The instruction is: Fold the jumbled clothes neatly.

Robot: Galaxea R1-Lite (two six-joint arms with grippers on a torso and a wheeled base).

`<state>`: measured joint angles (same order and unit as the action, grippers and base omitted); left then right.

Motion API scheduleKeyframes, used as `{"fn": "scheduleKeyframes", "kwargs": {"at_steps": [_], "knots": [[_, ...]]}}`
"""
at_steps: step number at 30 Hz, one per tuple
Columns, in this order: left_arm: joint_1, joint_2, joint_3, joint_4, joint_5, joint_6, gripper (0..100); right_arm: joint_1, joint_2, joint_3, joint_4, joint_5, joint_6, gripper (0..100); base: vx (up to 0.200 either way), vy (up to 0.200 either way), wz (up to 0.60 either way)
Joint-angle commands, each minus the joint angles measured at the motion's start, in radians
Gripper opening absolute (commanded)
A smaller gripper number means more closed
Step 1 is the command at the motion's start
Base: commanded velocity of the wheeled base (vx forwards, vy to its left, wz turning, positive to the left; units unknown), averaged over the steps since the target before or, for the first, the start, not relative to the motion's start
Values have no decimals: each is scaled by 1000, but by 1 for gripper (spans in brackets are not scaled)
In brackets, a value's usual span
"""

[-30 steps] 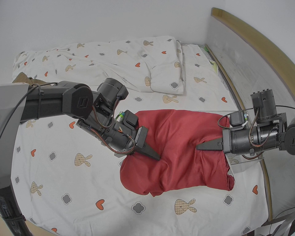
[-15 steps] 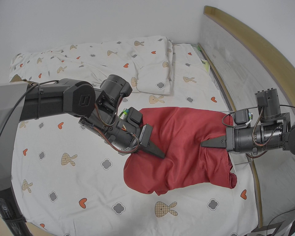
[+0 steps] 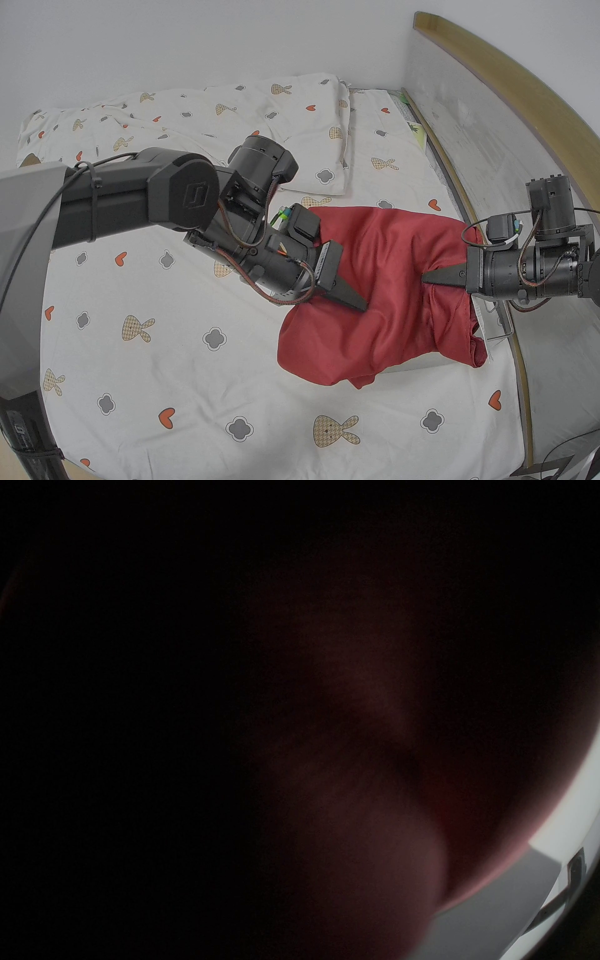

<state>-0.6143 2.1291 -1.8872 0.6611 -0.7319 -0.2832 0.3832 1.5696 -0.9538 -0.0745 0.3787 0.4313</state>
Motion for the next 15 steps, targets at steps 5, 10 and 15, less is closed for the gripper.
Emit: {"fn": "scheduleKeyframes", "kwargs": {"at_steps": [5, 10, 15], "knots": [[-25, 84, -107, 0, 0, -2, 0, -63, -3, -11, -1, -1, -2, 0, 0, 0, 0], [-33, 144, -113, 2, 0, -4, 0, -112, -3, -16, -1, -1, -3, 0, 0, 0, 0], [-41, 199, -113, 5, 0, -4, 0, -142, 0, -6, -1, -1, -5, 0, 0, 0, 0]]}}
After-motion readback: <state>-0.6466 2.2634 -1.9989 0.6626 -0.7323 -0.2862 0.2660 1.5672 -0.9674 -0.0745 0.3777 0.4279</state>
